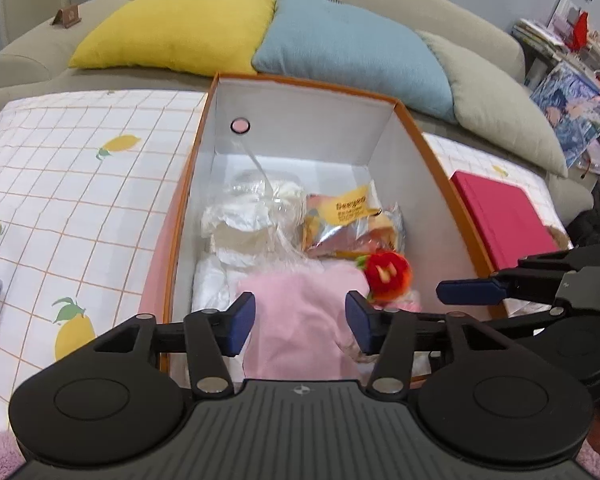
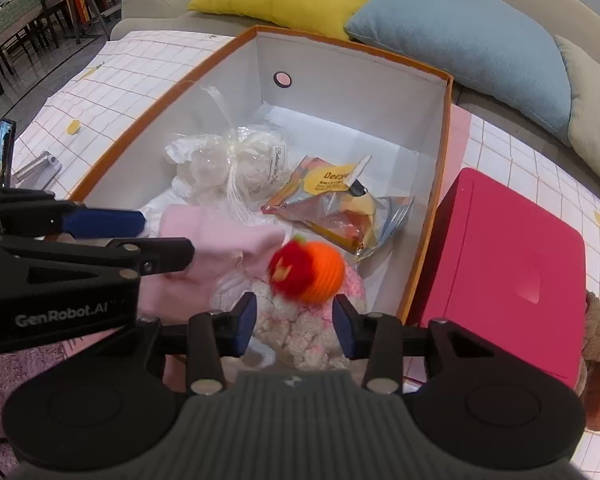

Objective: Organize soft objects
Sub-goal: 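Open both tools to drop the cloth and fruit into the box, then move both open tools back to the brown plush and tissue, then grasp the brown knotted plush with the left tool while the right tool grasps the white tissue, then carry the brown plush and white tissue in both tools over the orange box, then open both tools to release the plush and tissue into the box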

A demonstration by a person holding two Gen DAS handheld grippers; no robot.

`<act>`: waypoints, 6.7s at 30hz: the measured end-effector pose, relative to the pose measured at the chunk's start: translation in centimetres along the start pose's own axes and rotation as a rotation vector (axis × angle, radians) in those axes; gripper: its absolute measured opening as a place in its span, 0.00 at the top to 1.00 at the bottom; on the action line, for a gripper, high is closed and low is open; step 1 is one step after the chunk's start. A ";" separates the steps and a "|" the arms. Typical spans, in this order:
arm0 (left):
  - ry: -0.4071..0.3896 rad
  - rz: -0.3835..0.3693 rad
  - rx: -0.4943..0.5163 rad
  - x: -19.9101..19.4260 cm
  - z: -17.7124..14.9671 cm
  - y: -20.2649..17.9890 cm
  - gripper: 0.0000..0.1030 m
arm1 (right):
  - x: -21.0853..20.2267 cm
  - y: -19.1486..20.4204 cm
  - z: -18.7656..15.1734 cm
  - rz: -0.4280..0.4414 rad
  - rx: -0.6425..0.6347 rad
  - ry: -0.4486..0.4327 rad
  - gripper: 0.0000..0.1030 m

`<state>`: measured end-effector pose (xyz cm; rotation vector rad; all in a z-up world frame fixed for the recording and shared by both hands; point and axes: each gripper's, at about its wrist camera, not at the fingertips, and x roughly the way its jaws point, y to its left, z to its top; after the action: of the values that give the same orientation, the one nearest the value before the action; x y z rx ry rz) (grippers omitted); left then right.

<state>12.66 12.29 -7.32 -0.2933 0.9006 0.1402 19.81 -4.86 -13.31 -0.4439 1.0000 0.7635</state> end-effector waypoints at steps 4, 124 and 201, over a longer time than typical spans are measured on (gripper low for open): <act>-0.035 -0.009 0.006 -1.2 0.2 -0.4 0.42 | -1.4 0.3 -0.1 -0.007 -0.010 -0.033 0.55; -0.076 0.112 1.057 12.8 -5.9 -33.1 0.55 | -6.9 -24.7 -23.4 -0.259 0.885 -0.399 1.00; -0.033 0.014 -0.083 9.2 9.2 -0.2 0.41 | 7.0 -7.2 11.4 -0.072 0.035 -0.076 0.90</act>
<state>25.30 14.90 -9.17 -0.3609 0.8660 0.1947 34.07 0.30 -13.98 -0.4158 0.9197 0.6926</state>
